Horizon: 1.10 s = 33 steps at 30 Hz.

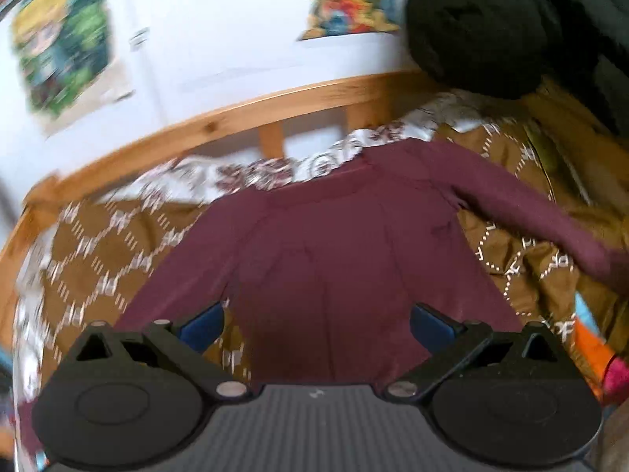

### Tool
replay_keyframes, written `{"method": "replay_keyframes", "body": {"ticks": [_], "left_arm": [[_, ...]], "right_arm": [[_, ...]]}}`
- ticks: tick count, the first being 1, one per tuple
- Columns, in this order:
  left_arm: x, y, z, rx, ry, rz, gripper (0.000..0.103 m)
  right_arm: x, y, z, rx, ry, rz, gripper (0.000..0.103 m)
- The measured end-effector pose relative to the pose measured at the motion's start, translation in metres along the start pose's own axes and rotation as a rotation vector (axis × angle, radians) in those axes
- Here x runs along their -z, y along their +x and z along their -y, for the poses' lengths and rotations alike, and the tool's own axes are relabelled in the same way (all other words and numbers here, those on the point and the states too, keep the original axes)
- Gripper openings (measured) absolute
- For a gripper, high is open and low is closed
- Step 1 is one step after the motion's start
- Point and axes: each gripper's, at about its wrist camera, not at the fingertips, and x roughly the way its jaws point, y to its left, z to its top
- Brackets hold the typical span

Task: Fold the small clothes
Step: 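Lift the held sleeve with the right tool and carry it across the shirt body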

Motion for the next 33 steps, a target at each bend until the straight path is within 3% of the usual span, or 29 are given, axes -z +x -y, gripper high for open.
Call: {"method": "replay_keyframes", "body": {"ticks": [3, 6, 8, 9, 10, 15, 17, 18, 19, 21, 24, 28, 29, 30, 31, 33], "left_arm": [[-0.007, 0.023, 0.006, 0.032, 0.06, 0.026, 0.102], [-0.012, 0.042, 0.004, 0.059, 0.052, 0.021, 0.102], [-0.013, 0.048, -0.005, 0.072, 0.019, -0.002, 0.102], [-0.013, 0.05, -0.011, 0.076, 0.002, -0.014, 0.102], [-0.013, 0.049, -0.018, 0.08, -0.019, -0.023, 0.102], [-0.012, 0.038, -0.054, 0.03, -0.095, -0.058, 0.102], [-0.014, 0.027, -0.065, -0.006, -0.112, -0.064, 0.102], [-0.017, 0.02, -0.07, -0.026, -0.118, -0.067, 0.102], [-0.022, 0.012, -0.076, -0.049, -0.122, -0.077, 0.102], [-0.037, -0.004, -0.087, -0.078, -0.119, -0.092, 0.102], [-0.074, -0.031, -0.101, -0.161, -0.117, -0.093, 0.102], [-0.13, -0.066, -0.121, -0.24, -0.195, -0.01, 0.102], [-0.14, -0.072, -0.124, -0.242, -0.218, 0.006, 0.102], [-0.148, -0.077, -0.127, -0.241, -0.245, 0.019, 0.102], [-0.153, -0.083, -0.131, -0.234, -0.277, 0.033, 0.102], [-0.154, -0.091, -0.136, -0.207, -0.305, 0.05, 0.102]], "right_arm": [[0.011, 0.007, 0.005, 0.078, 0.019, -0.004, 0.043], [0.022, 0.017, -0.004, 0.146, -0.042, 0.011, 0.044], [0.025, 0.022, -0.011, 0.177, -0.1, 0.01, 0.028], [0.027, 0.024, -0.017, 0.188, -0.14, 0.011, 0.01], [0.028, 0.025, -0.023, 0.199, -0.174, 0.017, 0.004], [0.027, 0.021, -0.033, 0.181, -0.21, 0.029, 0.0], [0.023, 0.02, -0.027, 0.172, -0.185, 0.016, 0.014], [0.021, 0.019, -0.022, 0.167, -0.165, 0.003, 0.03], [0.019, 0.02, -0.02, 0.159, -0.16, -0.014, 0.037], [0.015, 0.02, -0.012, 0.124, -0.159, -0.052, 0.039], [0.013, 0.018, -0.004, 0.099, -0.167, -0.083, 0.055], [0.013, 0.027, 0.004, 0.035, -0.141, -0.133, 0.055], [0.014, 0.03, 0.003, 0.021, -0.141, -0.15, 0.054], [0.015, 0.033, 0.001, 0.012, -0.15, -0.163, 0.043], [0.015, 0.035, -0.003, 0.012, -0.168, -0.165, 0.019], [0.015, 0.034, -0.011, 0.014, -0.216, -0.153, 0.004]]}}
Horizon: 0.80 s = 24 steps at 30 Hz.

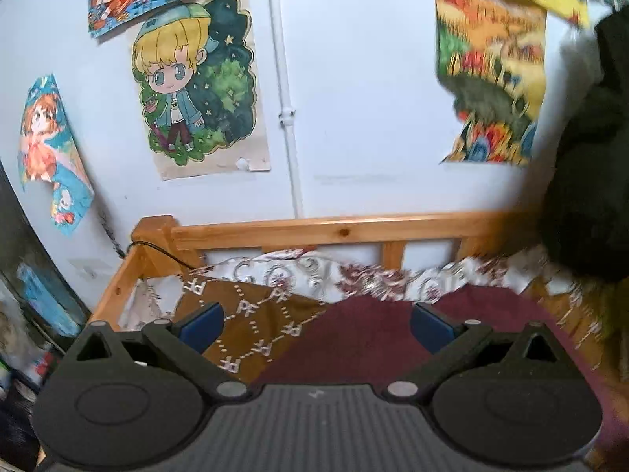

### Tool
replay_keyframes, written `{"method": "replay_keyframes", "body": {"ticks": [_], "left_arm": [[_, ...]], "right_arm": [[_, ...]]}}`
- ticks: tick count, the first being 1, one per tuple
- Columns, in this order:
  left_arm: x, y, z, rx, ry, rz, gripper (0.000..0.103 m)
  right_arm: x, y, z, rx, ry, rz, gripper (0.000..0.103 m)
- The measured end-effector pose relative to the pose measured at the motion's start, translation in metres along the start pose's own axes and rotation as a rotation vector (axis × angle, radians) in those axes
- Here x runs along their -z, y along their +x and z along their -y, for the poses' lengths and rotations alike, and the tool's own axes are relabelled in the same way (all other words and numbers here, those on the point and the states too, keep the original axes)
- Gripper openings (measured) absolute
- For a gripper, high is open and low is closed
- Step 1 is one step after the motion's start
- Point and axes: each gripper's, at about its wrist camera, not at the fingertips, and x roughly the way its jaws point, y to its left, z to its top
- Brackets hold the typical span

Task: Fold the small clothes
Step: 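Lift the held sleeve with the right tool and carry it across the shirt body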

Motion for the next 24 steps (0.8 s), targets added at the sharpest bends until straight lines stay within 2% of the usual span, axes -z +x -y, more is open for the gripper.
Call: {"method": "replay_keyframes", "body": {"ticks": [2, 5, 9, 12, 15, 16, 18, 21, 23, 24], "left_arm": [[0.008, -0.003, -0.003, 0.009, -0.006, -0.016, 0.102], [0.029, 0.004, -0.01, 0.02, -0.016, -0.084, 0.102], [0.062, 0.02, -0.021, 0.037, -0.036, -0.182, 0.102], [0.089, 0.025, -0.026, 0.04, -0.018, -0.184, 0.102], [0.115, 0.037, -0.021, 0.055, 0.037, -0.134, 0.102], [0.122, 0.042, -0.017, 0.055, 0.056, -0.116, 0.102], [0.136, 0.058, -0.004, 0.066, 0.106, -0.084, 0.102], [0.154, 0.081, 0.02, 0.104, 0.166, -0.037, 0.102], [0.164, 0.096, 0.035, 0.137, 0.175, -0.038, 0.102], [0.168, 0.103, 0.042, 0.158, 0.167, -0.056, 0.102]], "right_arm": [[-0.002, -0.006, -0.004, -0.015, -0.026, 0.027, 0.0], [-0.012, -0.024, -0.013, -0.046, -0.049, 0.087, 0.0], [-0.035, -0.046, -0.033, -0.173, -0.055, 0.125, 0.0], [-0.055, -0.061, -0.055, -0.242, -0.095, 0.144, 0.0], [-0.066, -0.068, -0.067, -0.243, -0.147, 0.124, 0.0], [-0.066, -0.067, -0.066, -0.231, -0.153, 0.116, 0.012], [-0.065, -0.056, -0.058, -0.201, -0.163, 0.072, 0.028], [-0.061, -0.036, -0.04, -0.136, -0.152, -0.013, 0.036], [-0.054, -0.026, -0.027, -0.087, -0.147, -0.051, 0.044], [-0.052, -0.02, -0.02, -0.063, -0.146, -0.076, 0.052]]}}
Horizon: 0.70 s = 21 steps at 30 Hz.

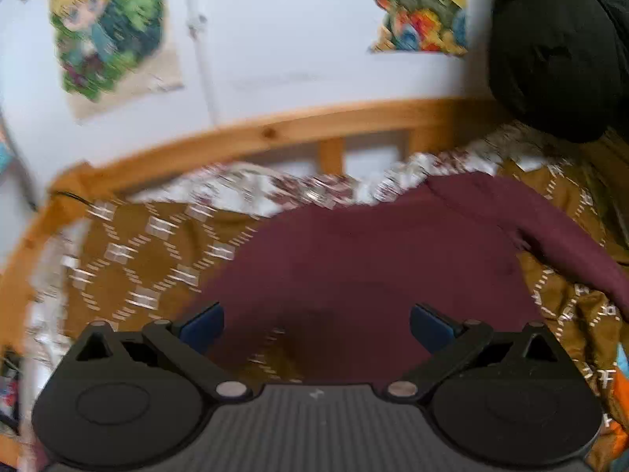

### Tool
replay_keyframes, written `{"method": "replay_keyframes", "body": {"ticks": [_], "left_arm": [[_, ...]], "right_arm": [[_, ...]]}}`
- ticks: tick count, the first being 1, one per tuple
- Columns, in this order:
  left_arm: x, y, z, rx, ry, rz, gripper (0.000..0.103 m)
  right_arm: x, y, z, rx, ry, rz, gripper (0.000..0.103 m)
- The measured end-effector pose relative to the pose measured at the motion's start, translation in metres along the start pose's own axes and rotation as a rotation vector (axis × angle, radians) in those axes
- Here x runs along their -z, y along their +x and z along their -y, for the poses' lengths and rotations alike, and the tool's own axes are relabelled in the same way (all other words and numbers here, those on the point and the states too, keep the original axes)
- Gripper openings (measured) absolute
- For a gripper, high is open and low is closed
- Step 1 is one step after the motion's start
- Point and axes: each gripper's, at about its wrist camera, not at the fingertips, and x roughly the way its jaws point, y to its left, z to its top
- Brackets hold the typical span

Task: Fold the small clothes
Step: 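Lift the held sleeve with the right tool and carry it across the shirt body, then lay the sleeve flat on the shirt body and open the right tool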

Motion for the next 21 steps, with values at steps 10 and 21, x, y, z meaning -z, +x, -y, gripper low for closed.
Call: {"method": "replay_keyframes", "body": {"ticks": [10, 21], "left_arm": [[0.014, 0.035, 0.023, 0.162, -0.037, -0.114, 0.102], [0.026, 0.029, 0.014, 0.125, -0.028, -0.125, 0.102]], "right_arm": [[0.027, 0.026, 0.017, 0.006, -0.013, -0.13, 0.017], [0.016, -0.004, -0.023, 0.01, -0.199, -0.027, 0.0]]}}
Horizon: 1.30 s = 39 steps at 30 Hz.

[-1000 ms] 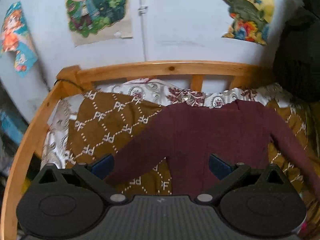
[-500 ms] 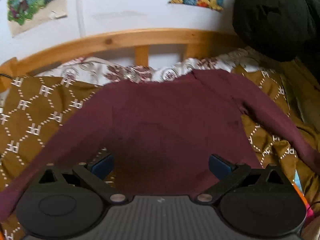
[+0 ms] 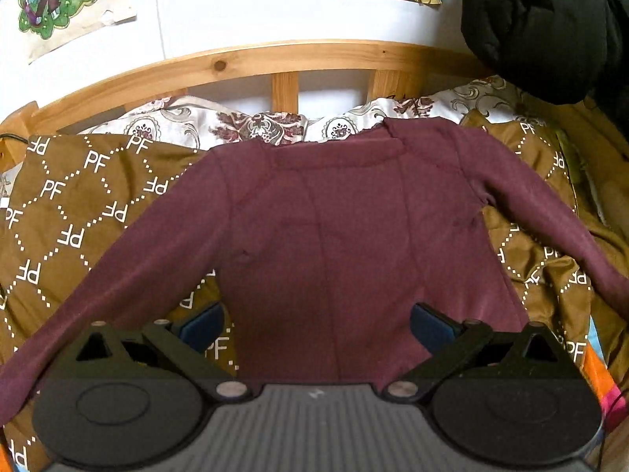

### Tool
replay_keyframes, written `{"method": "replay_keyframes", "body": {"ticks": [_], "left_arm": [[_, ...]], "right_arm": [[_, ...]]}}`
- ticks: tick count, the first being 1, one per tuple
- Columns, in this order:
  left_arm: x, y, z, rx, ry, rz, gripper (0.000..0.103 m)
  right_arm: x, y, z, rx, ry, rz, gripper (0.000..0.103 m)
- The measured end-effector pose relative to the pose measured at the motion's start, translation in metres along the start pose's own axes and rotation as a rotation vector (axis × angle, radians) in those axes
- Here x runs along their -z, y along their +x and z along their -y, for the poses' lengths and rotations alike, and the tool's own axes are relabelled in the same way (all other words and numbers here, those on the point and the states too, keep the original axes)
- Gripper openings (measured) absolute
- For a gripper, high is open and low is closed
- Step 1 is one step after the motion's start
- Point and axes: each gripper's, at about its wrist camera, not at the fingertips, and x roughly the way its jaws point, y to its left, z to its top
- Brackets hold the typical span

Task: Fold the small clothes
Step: 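Lay the sleeve flat on the shirt body and open the right tool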

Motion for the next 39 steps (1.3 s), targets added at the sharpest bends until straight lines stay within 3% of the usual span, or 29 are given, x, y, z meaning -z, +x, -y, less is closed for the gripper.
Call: {"method": "replay_keyframes", "body": {"ticks": [1, 2, 4, 9, 11, 12, 13, 15, 20, 26, 30, 33, 37, 39], "left_arm": [[0.001, 0.0, 0.0, 0.004, 0.001, 0.002, 0.102], [0.002, 0.001, 0.0, 0.009, 0.004, 0.006, 0.102], [0.005, 0.004, 0.002, 0.012, 0.015, 0.012, 0.102], [0.016, 0.018, 0.009, 0.023, 0.009, -0.023, 0.102], [0.018, 0.022, 0.012, 0.035, 0.001, -0.041, 0.102], [0.019, 0.023, 0.013, 0.038, 0.001, -0.045, 0.102], [0.02, 0.023, 0.014, 0.04, 0.001, -0.046, 0.102], [0.021, 0.022, 0.014, 0.042, 0.001, -0.046, 0.102], [0.022, 0.02, 0.009, 0.037, -0.015, -0.044, 0.102], [0.025, 0.016, -0.006, 0.017, -0.052, -0.038, 0.102], [0.024, 0.015, -0.02, 0.021, -0.088, -0.02, 0.102], [0.024, 0.013, -0.034, 0.041, -0.146, 0.005, 0.102], [0.028, 0.009, -0.062, 0.053, -0.266, 0.049, 0.102], [0.032, 0.007, -0.077, 0.043, -0.31, 0.071, 0.102]], "right_arm": [[-0.001, 0.005, 0.003, -0.014, 0.011, -0.016, 0.0], [-0.002, 0.008, 0.007, -0.03, 0.036, -0.021, 0.008], [-0.001, 0.022, 0.017, -0.028, 0.084, -0.02, 0.057], [0.001, 0.053, 0.036, -0.018, 0.116, -0.067, 0.064], [0.003, 0.059, 0.041, -0.058, 0.143, -0.102, 0.052], [0.004, 0.06, 0.04, -0.077, 0.152, -0.116, 0.03], [0.005, 0.058, 0.038, -0.084, 0.148, -0.112, 0.017], [0.003, 0.049, 0.028, -0.081, 0.105, -0.082, 0.009], [-0.016, 0.015, 0.001, -0.114, 0.074, 0.018, 0.007], [-0.048, -0.03, -0.045, -0.155, -0.054, 0.137, 0.007], [-0.07, -0.046, -0.078, -0.266, -0.1, 0.202, 0.007], [-0.084, -0.049, -0.122, -0.407, -0.145, 0.248, 0.007], [-0.093, -0.033, -0.188, -0.615, -0.184, 0.258, 0.007], [-0.096, -0.018, -0.224, -0.678, -0.209, 0.252, 0.007]]}}
